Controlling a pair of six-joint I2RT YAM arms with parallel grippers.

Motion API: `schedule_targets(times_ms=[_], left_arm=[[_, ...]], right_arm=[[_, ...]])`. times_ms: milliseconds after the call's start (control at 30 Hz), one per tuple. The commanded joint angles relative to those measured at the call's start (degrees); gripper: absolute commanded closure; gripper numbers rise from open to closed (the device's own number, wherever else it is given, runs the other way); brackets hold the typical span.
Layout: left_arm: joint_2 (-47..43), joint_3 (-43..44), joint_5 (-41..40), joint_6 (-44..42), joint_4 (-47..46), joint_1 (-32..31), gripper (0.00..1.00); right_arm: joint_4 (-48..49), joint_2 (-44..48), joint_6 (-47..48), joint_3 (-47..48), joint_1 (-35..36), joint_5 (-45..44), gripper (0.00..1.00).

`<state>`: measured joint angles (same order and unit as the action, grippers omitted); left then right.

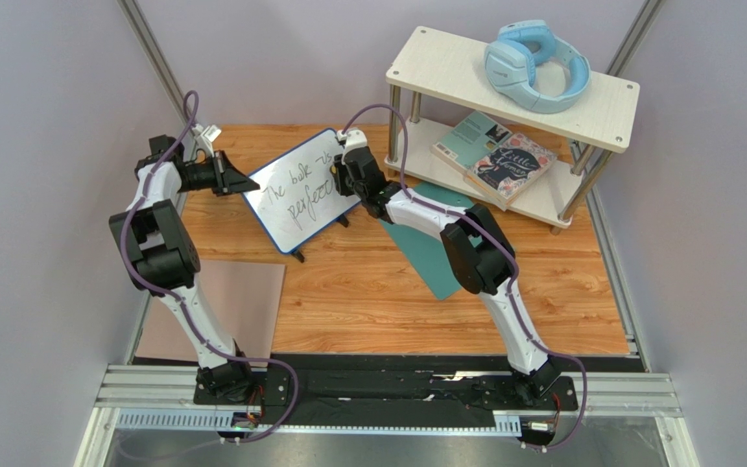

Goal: Erase the whiteboard

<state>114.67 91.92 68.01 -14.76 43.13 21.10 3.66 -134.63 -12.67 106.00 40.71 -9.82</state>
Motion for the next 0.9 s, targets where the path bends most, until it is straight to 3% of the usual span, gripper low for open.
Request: schedule_targets(times_ms=[0,167,600,733,867], left_arm=[[1.60,3.08,-7.37,-13.53,0.72,0.69,1.00],[2.57,4.85,-7.10,-14.85,3.80,0.69,1.00],[2.92,8.18,-6.40,-11.78,4.77,0.69,1.00],[3.71,9.07,-5.87,-10.64,4.77,0.78,1.00],[3.63,9.33,-6.04,-10.28,4.85,0.78,1.00]], right_arm=[[6.09,-2.30,5.36,2.20,2.00,-3.36,1.00],[3.55,-2.48,8.97,4.74,6.39,-2.39,1.00],[-5.15,-2.83,6.95,6.51,14.83,3.67,1.00],[-5.77,-3.71,8.45,7.21,16.51,1.66,1.00],[-5.07,-3.36,6.69,6.95,15.28,-9.92,1.00]])
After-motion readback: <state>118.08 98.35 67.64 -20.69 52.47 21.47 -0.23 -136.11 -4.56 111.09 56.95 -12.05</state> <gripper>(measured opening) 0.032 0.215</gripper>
